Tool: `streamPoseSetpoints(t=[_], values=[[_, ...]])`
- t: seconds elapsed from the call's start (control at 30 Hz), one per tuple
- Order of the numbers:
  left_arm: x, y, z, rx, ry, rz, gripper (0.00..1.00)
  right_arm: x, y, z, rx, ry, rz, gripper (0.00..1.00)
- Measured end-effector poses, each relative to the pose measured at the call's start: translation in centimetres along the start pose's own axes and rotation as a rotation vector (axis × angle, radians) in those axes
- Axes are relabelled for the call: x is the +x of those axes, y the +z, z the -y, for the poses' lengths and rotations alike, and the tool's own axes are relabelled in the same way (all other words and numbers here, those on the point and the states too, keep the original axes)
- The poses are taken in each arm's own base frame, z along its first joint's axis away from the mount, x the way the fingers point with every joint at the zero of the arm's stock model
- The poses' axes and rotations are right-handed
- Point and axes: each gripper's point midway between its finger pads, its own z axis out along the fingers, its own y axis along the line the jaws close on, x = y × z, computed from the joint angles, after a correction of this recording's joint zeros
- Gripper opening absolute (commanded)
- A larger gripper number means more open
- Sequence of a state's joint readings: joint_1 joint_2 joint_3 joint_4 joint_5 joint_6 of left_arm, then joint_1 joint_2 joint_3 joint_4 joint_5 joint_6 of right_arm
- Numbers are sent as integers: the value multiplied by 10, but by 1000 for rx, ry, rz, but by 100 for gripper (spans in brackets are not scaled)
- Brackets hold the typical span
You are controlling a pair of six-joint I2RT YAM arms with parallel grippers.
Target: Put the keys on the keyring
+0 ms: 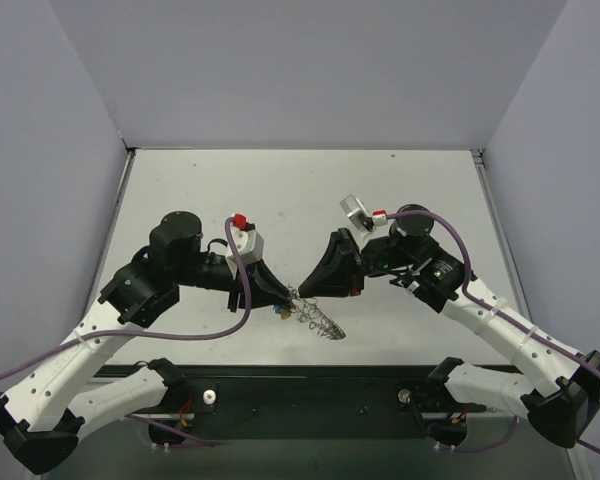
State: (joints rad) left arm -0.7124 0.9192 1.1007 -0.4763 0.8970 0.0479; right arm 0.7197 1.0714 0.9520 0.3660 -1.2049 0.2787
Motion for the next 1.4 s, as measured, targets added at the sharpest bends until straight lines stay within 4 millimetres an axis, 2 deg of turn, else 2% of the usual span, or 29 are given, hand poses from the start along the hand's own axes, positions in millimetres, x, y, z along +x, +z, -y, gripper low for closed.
streamPoseSetpoints(t=[0.13,0.17,0.43,0.9,1.2,1.4], values=[[3,1,-3,-4,-4,-11,6,1,0,0,0,3,-2,0],[3,1,-4,-8,-1,-11,0,1,0,0,0,6,-3,0],[2,1,-7,-30,0,-8,0,2,0,-1,-3,9,-6,0],[-13,2,-13,-57,-17,14,0,-3,-3,-1,0,-25,-29,0],[-25,1,-30,-149,-35,1,0,3,-7,3,54,-48,-91,0],[-18,2,-38,-187,-74,-37,0,7,-7,6,85,-67,-119,0]])
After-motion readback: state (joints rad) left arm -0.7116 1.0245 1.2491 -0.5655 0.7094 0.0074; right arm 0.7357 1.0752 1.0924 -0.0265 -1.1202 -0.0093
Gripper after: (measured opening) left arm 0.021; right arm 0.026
